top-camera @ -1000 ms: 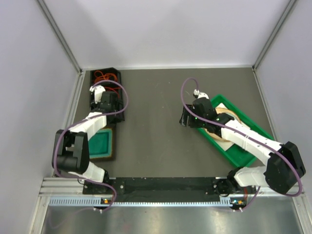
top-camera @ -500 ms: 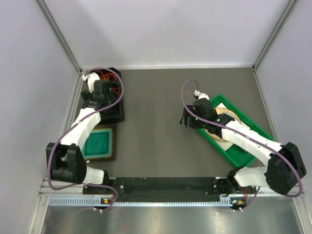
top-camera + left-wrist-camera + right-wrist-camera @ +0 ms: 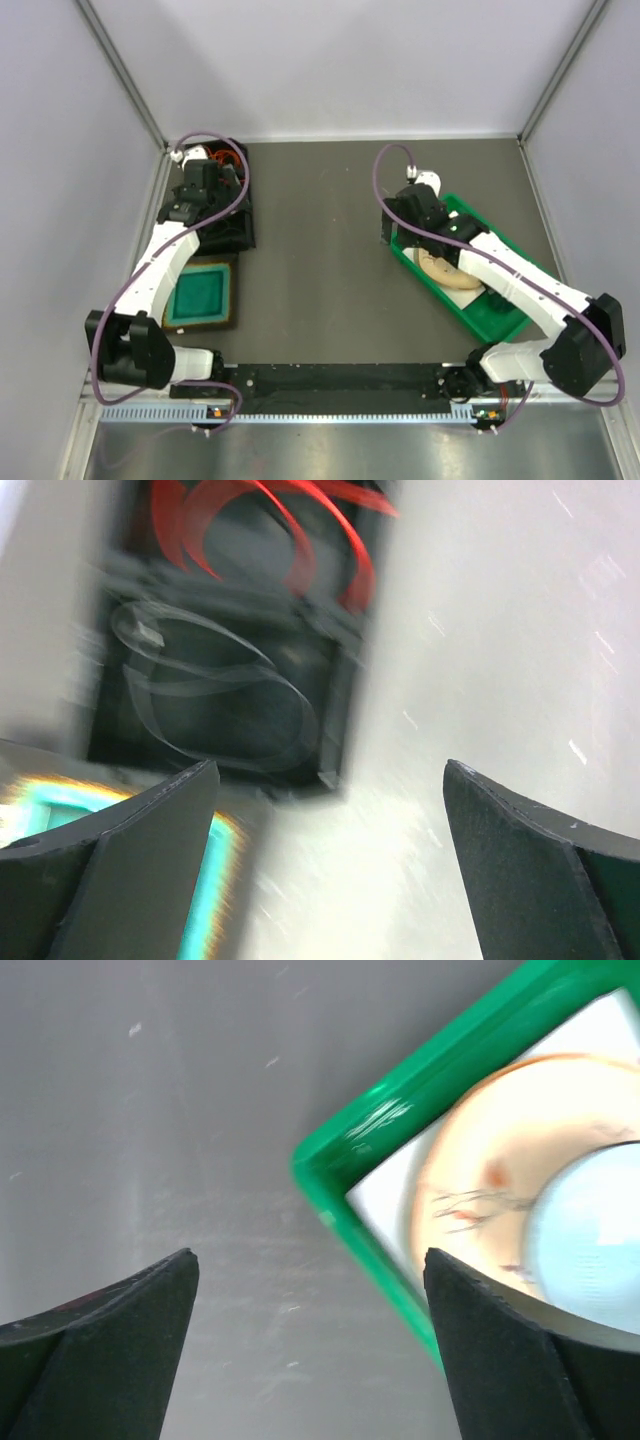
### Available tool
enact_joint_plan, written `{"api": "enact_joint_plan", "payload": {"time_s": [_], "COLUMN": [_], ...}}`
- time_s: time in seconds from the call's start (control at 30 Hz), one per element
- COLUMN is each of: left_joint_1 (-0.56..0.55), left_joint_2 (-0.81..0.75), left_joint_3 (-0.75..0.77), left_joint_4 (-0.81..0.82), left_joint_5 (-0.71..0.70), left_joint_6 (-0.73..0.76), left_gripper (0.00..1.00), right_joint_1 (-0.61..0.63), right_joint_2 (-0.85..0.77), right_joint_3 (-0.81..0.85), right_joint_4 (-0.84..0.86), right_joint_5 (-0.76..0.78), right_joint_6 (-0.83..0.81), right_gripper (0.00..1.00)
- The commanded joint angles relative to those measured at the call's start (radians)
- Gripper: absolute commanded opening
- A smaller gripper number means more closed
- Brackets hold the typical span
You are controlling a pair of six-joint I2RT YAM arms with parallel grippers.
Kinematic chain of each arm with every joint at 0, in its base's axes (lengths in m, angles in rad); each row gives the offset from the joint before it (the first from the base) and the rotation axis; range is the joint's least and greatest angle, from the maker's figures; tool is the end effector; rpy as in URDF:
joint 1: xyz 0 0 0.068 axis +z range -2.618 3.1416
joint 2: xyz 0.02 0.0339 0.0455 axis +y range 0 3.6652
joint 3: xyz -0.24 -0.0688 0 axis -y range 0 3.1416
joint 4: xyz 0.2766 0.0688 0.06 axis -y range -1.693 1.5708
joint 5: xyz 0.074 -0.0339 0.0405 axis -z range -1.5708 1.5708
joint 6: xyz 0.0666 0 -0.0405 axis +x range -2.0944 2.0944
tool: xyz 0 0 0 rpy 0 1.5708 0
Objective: Untangle the cables
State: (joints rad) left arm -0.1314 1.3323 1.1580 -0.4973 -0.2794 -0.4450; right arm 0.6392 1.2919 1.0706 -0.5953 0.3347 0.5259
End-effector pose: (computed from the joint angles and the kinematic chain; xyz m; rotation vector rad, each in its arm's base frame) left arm 0.3535 -0.0282 0.2720 -0.4925 2.1564 -0.0052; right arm 0.2785 0.1797 0.2423 0.0237 2.3368 0.1791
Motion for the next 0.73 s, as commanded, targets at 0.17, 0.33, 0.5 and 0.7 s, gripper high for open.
{"api": "enact_joint_plan", "payload": {"time_s": [0.17, 0.33, 0.5, 0.7], "left_joint_1": [-0.083, -0.198, -0.238, -0.249], "left_joint_2": [-0.143, -0.191, -0.19, -0.168], "left_joint_3": [-0.073, -0.098, -0.098, -0.1], "left_joint_4": [-0.037, 0.026, 0.065, 0.08], "left_joint_5": [0.37, 0.374, 0.393, 0.401], "left_joint_6": [-0.049, -0.029, -0.029, -0.037], "left_gripper": [0.99, 0.99, 0.99, 0.99], "right_joint_1": [-0.013, -0.032, -0.041, -0.041], "right_joint_2": [-0.115, -0.183, -0.262, -0.313], "right_joint_3": [0.126, 0.153, 0.121, 0.088], "right_joint_4": [-0.161, -0.175, -0.121, -0.077], "right_joint_5": [0.334, 0.44, 0.469, 0.443], "right_joint_6": [-0.063, -0.037, -0.029, -0.026], "right_gripper": [0.99, 0.99, 0.99, 0.99]}}
